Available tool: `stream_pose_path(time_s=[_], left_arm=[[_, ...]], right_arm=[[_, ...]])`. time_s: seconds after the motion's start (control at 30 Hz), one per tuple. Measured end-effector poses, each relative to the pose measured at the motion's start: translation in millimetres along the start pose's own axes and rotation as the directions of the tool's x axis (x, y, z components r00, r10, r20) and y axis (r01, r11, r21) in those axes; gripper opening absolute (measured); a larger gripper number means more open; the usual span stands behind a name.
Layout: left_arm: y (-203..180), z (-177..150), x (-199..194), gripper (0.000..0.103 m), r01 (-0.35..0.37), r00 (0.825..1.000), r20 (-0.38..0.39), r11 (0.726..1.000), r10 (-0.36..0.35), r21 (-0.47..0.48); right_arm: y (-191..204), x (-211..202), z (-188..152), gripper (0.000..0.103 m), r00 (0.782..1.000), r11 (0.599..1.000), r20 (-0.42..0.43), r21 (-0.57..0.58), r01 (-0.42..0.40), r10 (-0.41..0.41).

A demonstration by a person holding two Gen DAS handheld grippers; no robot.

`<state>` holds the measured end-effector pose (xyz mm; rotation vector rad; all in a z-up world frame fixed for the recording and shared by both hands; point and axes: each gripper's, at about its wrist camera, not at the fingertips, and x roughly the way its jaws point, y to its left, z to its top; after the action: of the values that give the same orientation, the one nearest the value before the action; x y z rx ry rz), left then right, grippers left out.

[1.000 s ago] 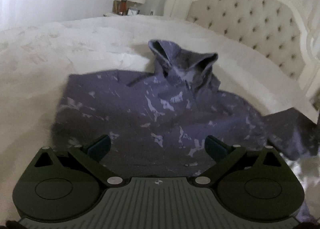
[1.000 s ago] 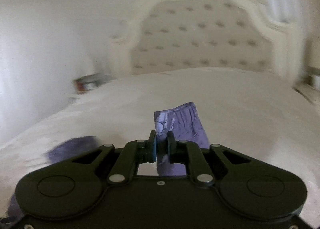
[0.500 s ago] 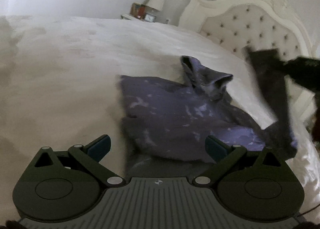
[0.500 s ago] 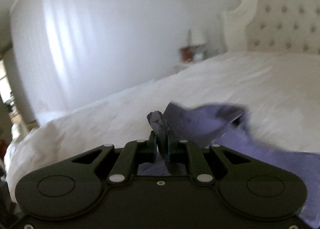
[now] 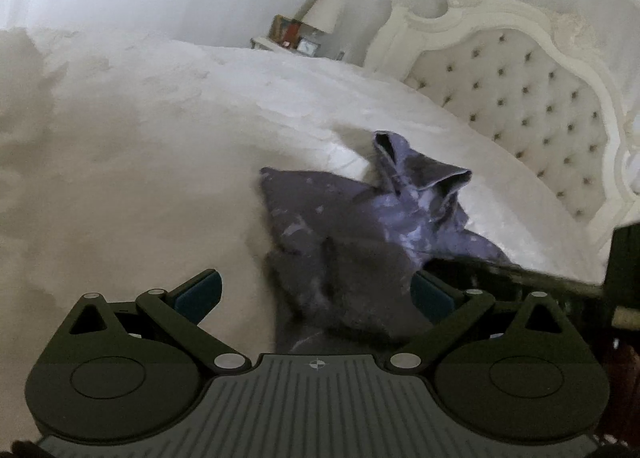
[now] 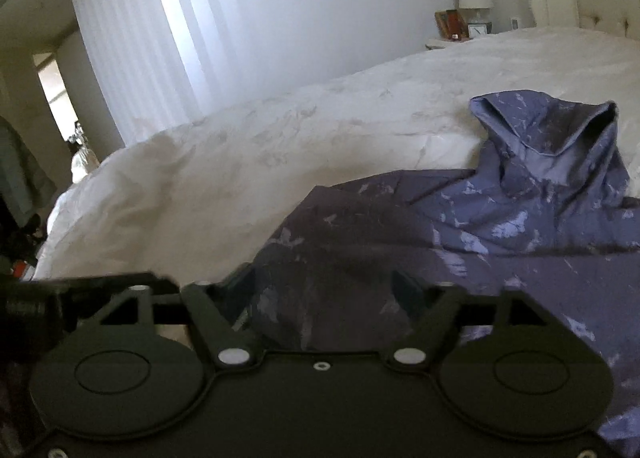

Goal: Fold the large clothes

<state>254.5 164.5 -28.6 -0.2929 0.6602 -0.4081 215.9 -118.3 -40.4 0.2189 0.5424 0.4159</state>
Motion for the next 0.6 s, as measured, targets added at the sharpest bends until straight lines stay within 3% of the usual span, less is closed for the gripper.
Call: stream_pose_path(time_s=[0.27,0.47,0.6], left_arm=[[-38,1,33,0.102,0.038,0.999,-0.031,0.995,-0.035,0.094],[-64,-11,69,0.102,0.02,0.998,-0.059,0.977,-0.008,0.213],[-67,-19,98,0.102,-0.035,0.993,-0.102,0.963,0.065,0.269]], right_arm=[[-73,-36,-29,0.077,0.985,0.983,-0.018,0.054,0.174,-0.174],[-163,-75,-64,0.077,0.924,0.896,-0.051,0.231,0.38,-0.379],[-196,-98,-80,0.077,0.896,0.843,-0.056,0.317,0.435,-0.441]])
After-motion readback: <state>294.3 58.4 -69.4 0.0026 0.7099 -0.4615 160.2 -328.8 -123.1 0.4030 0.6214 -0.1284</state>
